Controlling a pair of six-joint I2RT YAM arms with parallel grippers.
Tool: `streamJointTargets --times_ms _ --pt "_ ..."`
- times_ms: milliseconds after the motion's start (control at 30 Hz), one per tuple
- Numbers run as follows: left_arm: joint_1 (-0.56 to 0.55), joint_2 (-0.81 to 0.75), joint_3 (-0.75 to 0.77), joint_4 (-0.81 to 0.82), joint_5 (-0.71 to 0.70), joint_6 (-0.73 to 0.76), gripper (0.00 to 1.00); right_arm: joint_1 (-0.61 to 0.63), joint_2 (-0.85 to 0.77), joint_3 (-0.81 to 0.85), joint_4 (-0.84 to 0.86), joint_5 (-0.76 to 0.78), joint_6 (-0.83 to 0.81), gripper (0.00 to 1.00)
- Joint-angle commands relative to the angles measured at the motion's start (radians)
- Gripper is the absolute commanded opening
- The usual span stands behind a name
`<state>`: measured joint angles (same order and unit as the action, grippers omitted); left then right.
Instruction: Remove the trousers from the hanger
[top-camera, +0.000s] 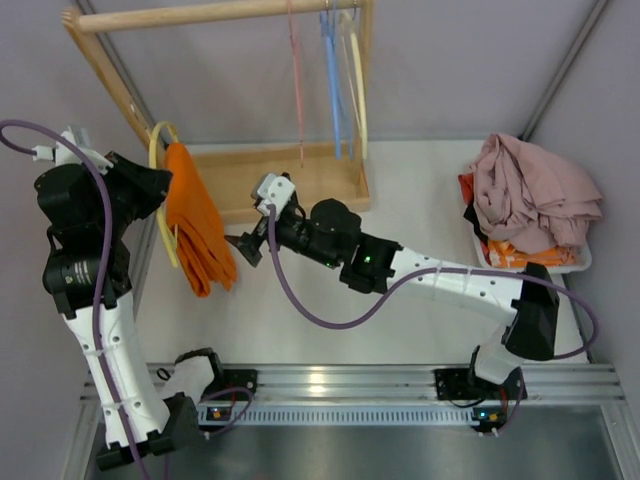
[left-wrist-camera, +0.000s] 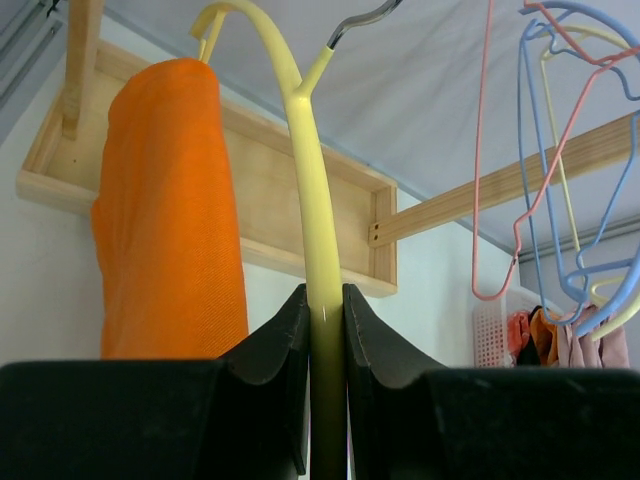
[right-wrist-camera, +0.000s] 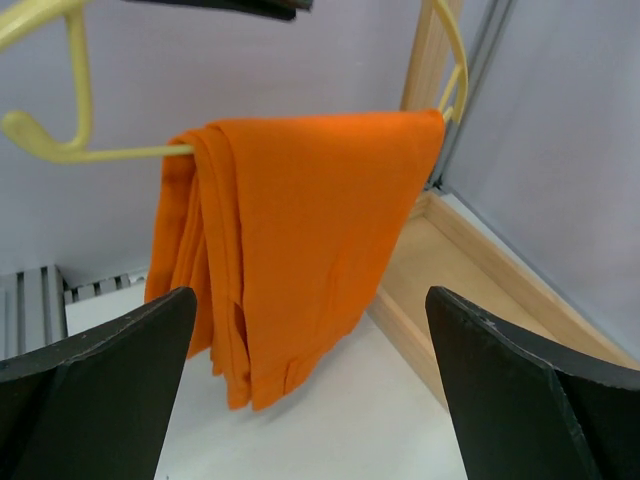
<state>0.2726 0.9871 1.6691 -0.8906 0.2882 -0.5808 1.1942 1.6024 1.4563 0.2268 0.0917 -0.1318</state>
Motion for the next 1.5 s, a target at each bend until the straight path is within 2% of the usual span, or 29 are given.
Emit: streamJointTargets --times_ms 0,300,533,667,800,933,1333,1467 --pt "0.010 -0.012 0.063 0.190 0.014 -0.039 0.00 0.027 0.024 0.070 0.143 0.017 0.000 1.00" --pt "0.045 0.005 0.090 0.185 0.035 -0.096 0.00 0.053 0.120 0.125 0.193 -0.049 0.000 0.93" --pt "0.073 0.024 0.118 0.163 0.025 -0.151 0.00 0.077 0.200 0.216 0.195 -0.029 0.000 0.83" --pt "0.080 0.035 0.141 0.165 0.035 -0.160 0.00 0.081 0.232 0.226 0.206 -0.007 0.000 0.81" --pt "0.080 0.038 0.161 0.163 0.052 -0.152 0.00 0.081 0.261 0.266 0.207 0.055 0.004 0.74" --pt "0.080 0.039 0.176 0.165 0.062 -0.152 0.00 0.081 0.295 0.308 0.204 0.052 0.017 0.68" --pt "0.093 0.035 0.176 0.165 0.068 -0.165 0.00 0.104 0.340 0.328 0.209 0.054 0.017 0.68" --pt "0.093 0.035 0.175 0.165 0.068 -0.162 0.00 0.102 0.361 0.314 0.230 0.100 0.003 0.65"
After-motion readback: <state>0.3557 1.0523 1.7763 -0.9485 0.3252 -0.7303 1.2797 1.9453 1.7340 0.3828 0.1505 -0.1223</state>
